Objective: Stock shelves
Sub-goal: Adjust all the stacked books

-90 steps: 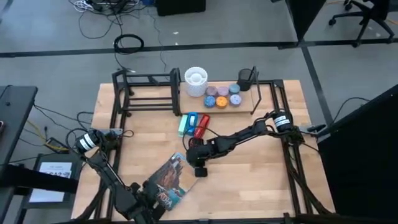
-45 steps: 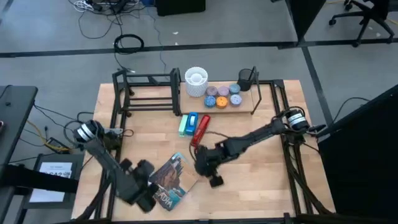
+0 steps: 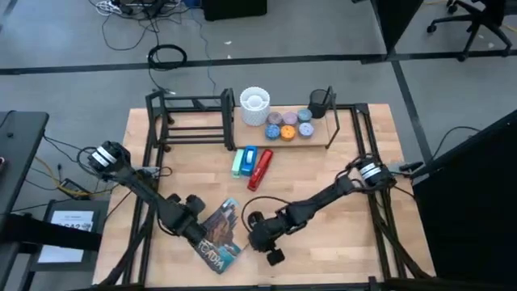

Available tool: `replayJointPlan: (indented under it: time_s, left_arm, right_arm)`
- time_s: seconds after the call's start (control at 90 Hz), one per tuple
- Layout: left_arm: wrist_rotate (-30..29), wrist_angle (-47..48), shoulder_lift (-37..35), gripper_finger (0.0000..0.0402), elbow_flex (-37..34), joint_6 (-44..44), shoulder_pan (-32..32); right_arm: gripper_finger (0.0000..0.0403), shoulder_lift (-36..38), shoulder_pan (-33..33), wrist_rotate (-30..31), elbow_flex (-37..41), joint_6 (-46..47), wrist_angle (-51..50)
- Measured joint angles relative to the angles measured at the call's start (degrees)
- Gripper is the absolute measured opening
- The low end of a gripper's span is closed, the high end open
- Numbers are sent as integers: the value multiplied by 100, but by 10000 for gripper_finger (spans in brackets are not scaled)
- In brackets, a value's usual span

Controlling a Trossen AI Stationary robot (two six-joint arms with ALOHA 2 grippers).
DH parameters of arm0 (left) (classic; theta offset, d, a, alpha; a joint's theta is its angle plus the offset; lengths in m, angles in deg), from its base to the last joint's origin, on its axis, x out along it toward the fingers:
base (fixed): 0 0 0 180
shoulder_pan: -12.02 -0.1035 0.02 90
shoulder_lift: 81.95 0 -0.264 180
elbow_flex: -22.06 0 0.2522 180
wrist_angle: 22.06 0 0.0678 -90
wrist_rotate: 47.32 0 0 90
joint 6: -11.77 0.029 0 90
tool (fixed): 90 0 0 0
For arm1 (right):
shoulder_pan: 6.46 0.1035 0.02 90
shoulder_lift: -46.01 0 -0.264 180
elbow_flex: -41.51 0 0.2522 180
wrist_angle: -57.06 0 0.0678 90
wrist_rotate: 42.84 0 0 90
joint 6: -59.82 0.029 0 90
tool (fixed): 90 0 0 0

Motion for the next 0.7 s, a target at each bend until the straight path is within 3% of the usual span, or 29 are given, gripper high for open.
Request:
replayJointPlan:
  time_s: [0.4,0.7]
  left_arm:
    - [553,-1288,42,0,357,-565,390]
    - [25,-1517,42,0,366,-1415,769]
  right_arm:
    - [73,8,-294,506,-5,158,-111]
    - [73,283,-436,352,6,-200,-740]
